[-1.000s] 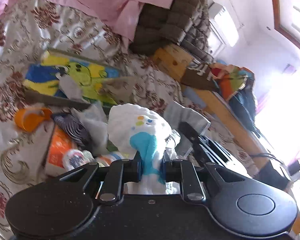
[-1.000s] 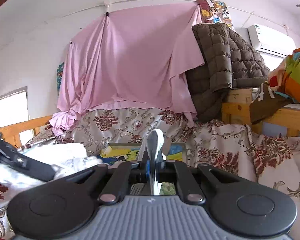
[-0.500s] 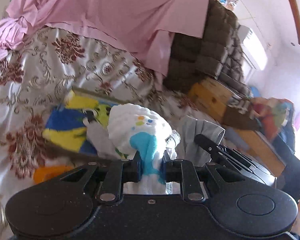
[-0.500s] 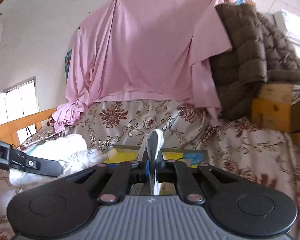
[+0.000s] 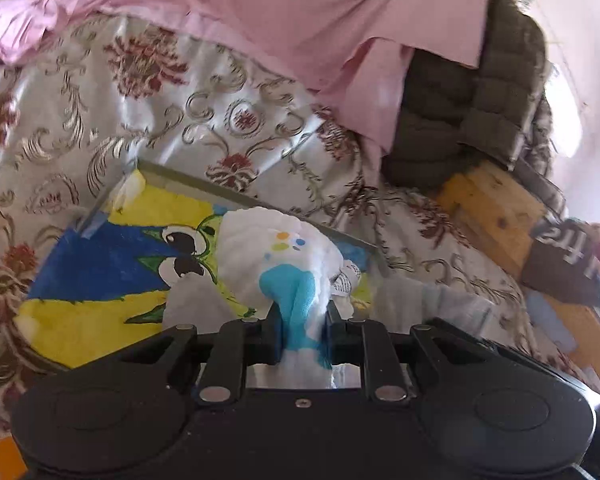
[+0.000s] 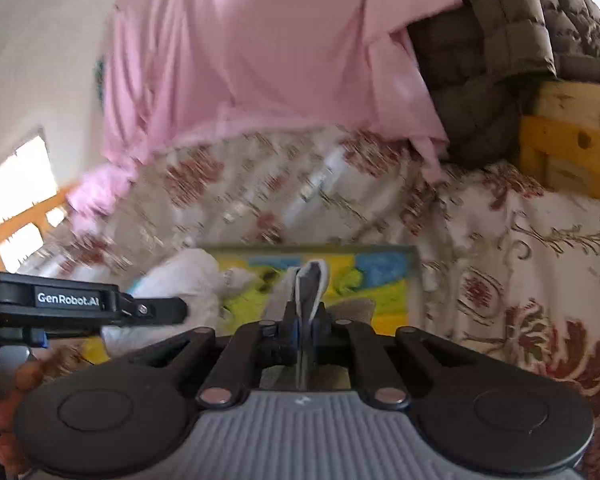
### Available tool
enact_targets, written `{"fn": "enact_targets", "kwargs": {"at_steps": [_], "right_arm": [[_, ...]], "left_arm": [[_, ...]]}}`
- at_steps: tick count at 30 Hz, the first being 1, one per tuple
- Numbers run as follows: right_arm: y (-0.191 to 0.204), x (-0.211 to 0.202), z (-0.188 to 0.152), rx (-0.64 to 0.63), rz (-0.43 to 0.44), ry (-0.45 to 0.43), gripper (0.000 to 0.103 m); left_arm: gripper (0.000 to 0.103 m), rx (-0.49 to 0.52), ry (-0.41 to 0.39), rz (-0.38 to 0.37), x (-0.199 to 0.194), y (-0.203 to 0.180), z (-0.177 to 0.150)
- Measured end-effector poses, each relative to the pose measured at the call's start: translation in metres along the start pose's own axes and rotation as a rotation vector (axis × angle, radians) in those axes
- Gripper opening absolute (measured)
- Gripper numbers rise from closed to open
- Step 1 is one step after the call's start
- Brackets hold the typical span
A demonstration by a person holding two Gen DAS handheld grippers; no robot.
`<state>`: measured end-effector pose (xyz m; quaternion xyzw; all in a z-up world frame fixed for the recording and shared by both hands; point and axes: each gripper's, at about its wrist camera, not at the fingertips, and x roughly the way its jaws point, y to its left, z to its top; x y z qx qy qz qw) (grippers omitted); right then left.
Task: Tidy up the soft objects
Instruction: 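Lower the white baby cloth onto the frog picture tray with the left gripper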
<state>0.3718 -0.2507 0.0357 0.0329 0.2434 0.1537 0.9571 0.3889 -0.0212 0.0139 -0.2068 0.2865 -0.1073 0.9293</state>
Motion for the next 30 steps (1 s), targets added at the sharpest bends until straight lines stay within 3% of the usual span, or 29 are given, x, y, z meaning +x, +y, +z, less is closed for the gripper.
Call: {"fn": "enact_targets", "kwargs": {"at_steps": [5,8,16,18,20,30], "right_arm": [[-0.012,0.013,0.002,-0.05,-0.087,0.06,0.011],[-0.019,0.017,0.0,-0.031,-0.08,0.081,0.013],[-0.021,0.025,-0.006,-0.043,-0.073,0.126,0.029],[-0.019,0.026,-0.006,-0.053,-0.079,0.129,0.039],[-0.019,0.025,-0.007,-0.065,-0.096,0.123,0.057],[-0.022,0.023,-0.005,-0.063,-0.125,0.113,0.078]], "left_arm": [[0.021,0.006,0.032,0.059,0.029,-0.002,-0.007],[0.021,0.02,0.056,0.081,0.04,-0.005,-0.01],[0.023,0.09,0.105,0.116,0.051,-0.017,-0.017],[0.026,0.111,0.104,0.13,0.052,-0.021,-0.018],[0.03,0.113,0.103,0.134,0.052,-0.023,-0.018],[0.057,0.13,0.054,0.146,0.041,-0.025,-0.015]]}}
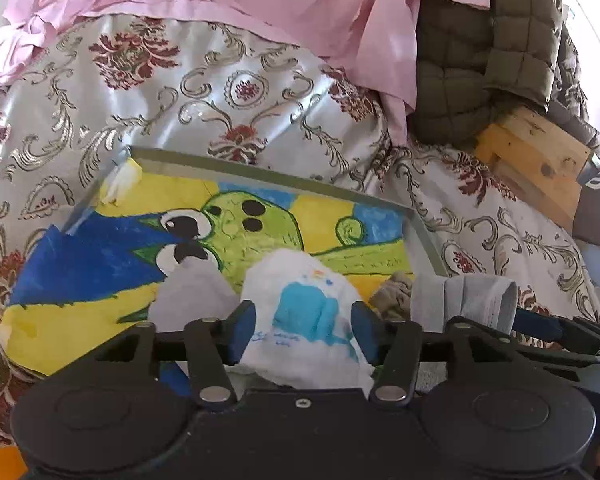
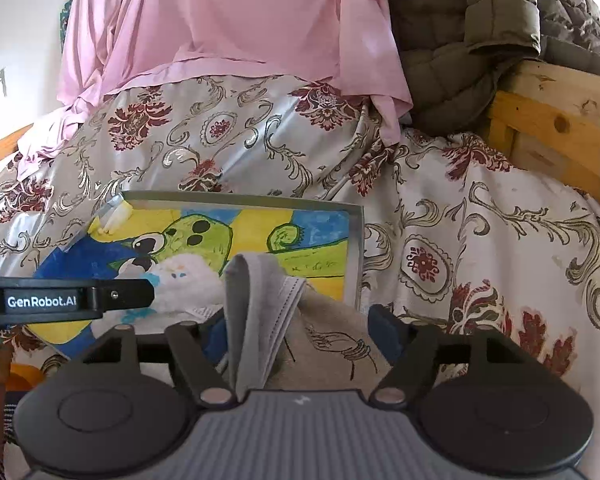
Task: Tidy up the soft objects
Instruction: 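Lower the white baby cloth onto the frog picture tray with the left gripper, then open the right gripper to drop the grey sock on the tray while the left gripper opens, then move both grippers away from the tray back to the pile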
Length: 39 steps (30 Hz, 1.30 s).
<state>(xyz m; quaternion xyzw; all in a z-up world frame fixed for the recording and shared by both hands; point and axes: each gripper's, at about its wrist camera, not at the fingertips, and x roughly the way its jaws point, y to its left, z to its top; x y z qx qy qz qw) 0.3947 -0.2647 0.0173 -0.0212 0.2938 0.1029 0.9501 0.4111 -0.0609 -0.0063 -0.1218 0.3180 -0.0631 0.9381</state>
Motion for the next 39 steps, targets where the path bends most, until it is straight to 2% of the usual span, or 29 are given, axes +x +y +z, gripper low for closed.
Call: {"fn": "enact_targets", "kwargs": {"at_steps": [6,12,16,21,24,30,39], "right_arm": [[0.004,-0.016,0.001,-0.033,-0.021,-0.047,0.085],[0.005,-0.043,0.004,-0.025,-0.028,-0.12,0.098],[0.005,-0.047,0.003,-0.02,-0.062,-0.121,0.098],[0.005,-0.065,0.001,0.013,-0.044,-0.145,0.098],[0.01,-0.086,-0.002,0.025,-0.03,-0.18,0.102],[0.018,-0.13,-0.013,0.059,-0.003,-0.258,0.103],[0.035,-0.196,-0.053,0.106,0.043,-0.374,0.103]], "left_arm": [[0.068,-0.018,-0.036,0.024,-0.013,0.003,0.001],[0.081,-0.022,-0.095,0.047,-0.043,0.0,0.001],[0.084,-0.008,-0.113,0.067,-0.067,-0.004,0.002],[0.088,0.012,-0.144,0.076,-0.101,-0.006,0.0],[0.089,0.033,-0.178,0.083,-0.122,-0.007,-0.003],[0.098,0.027,-0.235,0.096,-0.163,-0.007,-0.013],[0.102,0.032,-0.282,0.107,-0.225,-0.001,-0.053]]}}
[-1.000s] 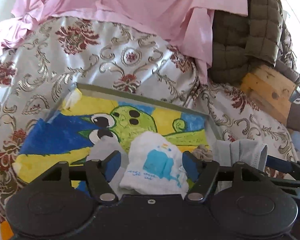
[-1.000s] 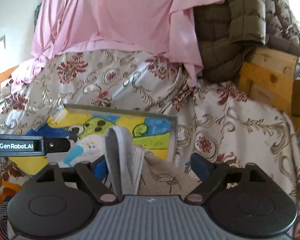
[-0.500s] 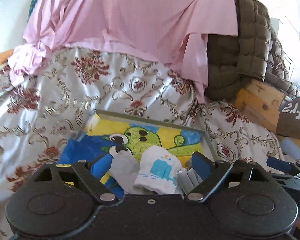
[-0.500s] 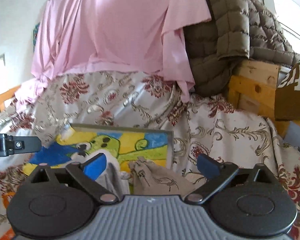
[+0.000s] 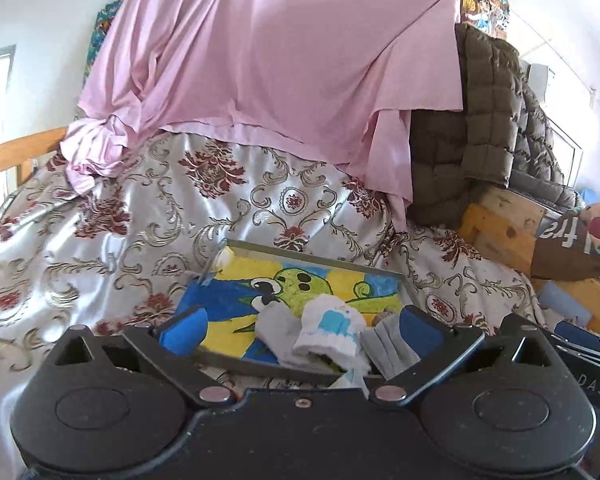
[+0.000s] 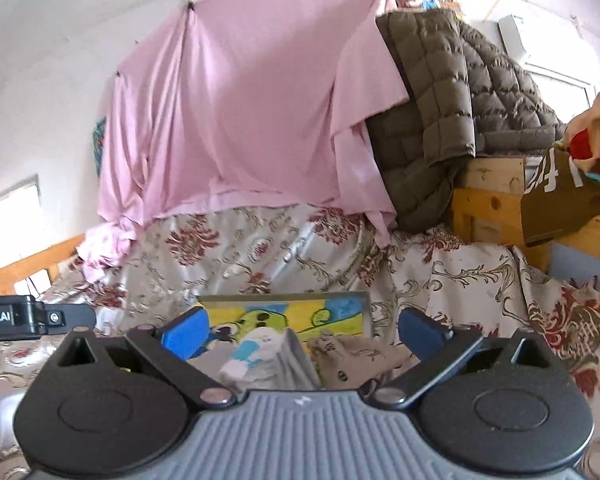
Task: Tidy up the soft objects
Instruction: 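Move both grippers away from the tray back to the pile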
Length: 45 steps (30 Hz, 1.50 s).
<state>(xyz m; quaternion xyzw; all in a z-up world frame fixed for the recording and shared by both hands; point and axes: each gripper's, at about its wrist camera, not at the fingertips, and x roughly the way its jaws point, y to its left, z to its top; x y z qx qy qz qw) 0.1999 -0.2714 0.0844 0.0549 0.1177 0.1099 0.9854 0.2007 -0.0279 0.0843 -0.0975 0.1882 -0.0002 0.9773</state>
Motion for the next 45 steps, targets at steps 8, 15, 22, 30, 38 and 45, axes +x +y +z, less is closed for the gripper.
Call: {"fn": "enact_targets", "kwargs": {"at_steps": [8,15,22,30,38,45], "right_arm": [[0.015,-0.053,-0.022,0.018,0.023,-0.044,0.103],[0.021,-0.079,-0.044,0.041,0.006,0.022,0.103],[0.028,-0.105,-0.063,0.075,-0.012,0.091,0.103],[0.049,-0.109,-0.076,0.002,-0.012,0.151,0.103],[0.065,-0.087,-0.094,-0.066,0.01,0.286,0.103],[0.066,-0.08,-0.098,-0.073,0.022,0.34,0.103]], "left_arm": [[0.102,-0.012,-0.004,0.041,-0.051,0.02,-0.03],[0.102,-0.005,0.025,0.078,-0.072,0.037,-0.052],[0.102,0.128,-0.002,0.111,-0.089,0.036,-0.074],[0.102,0.166,0.066,0.088,-0.098,0.044,-0.1],[0.102,0.143,0.146,0.114,-0.092,0.06,-0.127],[0.102,0.129,0.181,0.134,-0.087,0.064,-0.131]]}}
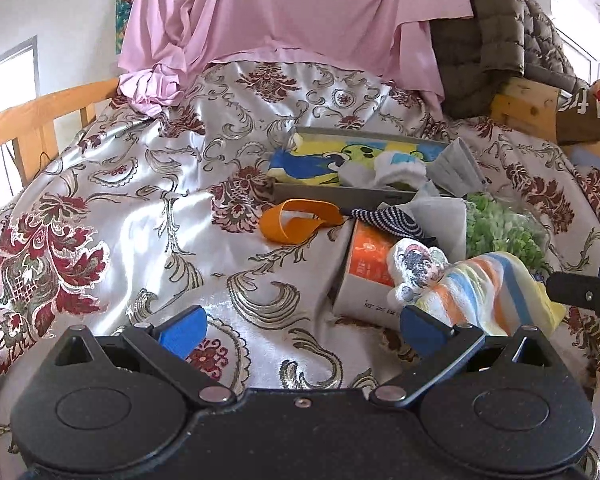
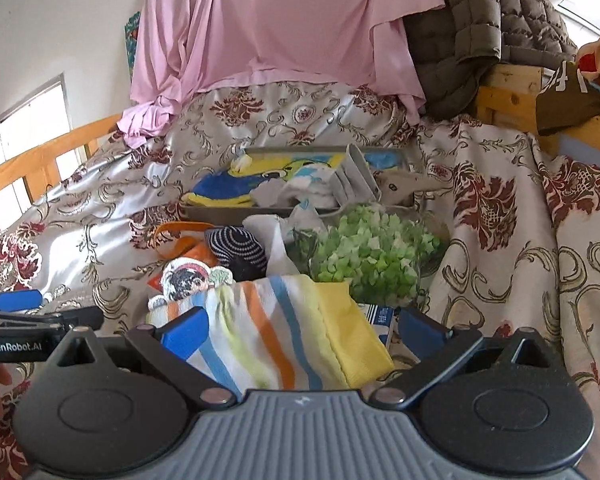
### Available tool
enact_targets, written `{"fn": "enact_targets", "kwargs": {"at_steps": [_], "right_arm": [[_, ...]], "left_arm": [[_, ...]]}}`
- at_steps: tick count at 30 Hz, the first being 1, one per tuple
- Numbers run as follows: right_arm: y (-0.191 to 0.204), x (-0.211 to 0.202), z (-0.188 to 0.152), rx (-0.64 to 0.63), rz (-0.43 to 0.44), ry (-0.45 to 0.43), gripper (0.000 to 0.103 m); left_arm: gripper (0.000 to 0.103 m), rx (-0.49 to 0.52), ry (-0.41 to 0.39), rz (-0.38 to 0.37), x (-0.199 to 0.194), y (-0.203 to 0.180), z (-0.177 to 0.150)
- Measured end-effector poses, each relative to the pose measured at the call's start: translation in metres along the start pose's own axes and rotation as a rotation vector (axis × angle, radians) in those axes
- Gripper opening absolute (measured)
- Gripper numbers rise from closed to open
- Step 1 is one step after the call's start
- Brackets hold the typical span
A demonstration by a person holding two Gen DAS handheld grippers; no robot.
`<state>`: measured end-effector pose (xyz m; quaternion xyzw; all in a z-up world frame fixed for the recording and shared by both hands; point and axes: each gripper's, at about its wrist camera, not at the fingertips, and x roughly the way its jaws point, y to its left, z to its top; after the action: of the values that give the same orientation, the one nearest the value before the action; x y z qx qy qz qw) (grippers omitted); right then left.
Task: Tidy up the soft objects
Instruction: 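Move both grippers away from the tray back to the pile, then reach the left gripper to the white printed sock while the right gripper reaches the striped towel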
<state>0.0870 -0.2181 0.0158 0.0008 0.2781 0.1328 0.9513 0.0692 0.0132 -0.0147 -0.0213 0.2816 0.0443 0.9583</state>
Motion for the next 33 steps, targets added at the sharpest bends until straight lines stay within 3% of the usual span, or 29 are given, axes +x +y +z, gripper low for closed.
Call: {"fn": "enact_targets", "kwargs": {"at_steps": [14,19,26,30,33], "right_arm": [[-0.003,0.009,-0.001,0.014,0.009,0.059,0.103],[0.003,0.014,0.0,-0.009,0.05,0.093,0.103],[0.017,0.025,0.007,-0.171,0.145,0.084,0.103],[0.012,0.036,0.012,-0.188,0.171,0.101,0.103],[0.0,0.045,0.014,-0.145,0.142,0.107,0.103]], "left_arm": [[0.102,-0.045,0.023,0.057,0.006,0.007,0.009],[0.102,-0.076,0.055,0.009,0.013,0.01,0.017],[0.102,-0.109,0.084,-0.054,0.026,0.011,0.027],[0.102,-0.141,0.107,-0.104,0.036,0.014,0.032],[0.102,-0.197,0.138,-0.159,0.048,0.018,0.036]]}}
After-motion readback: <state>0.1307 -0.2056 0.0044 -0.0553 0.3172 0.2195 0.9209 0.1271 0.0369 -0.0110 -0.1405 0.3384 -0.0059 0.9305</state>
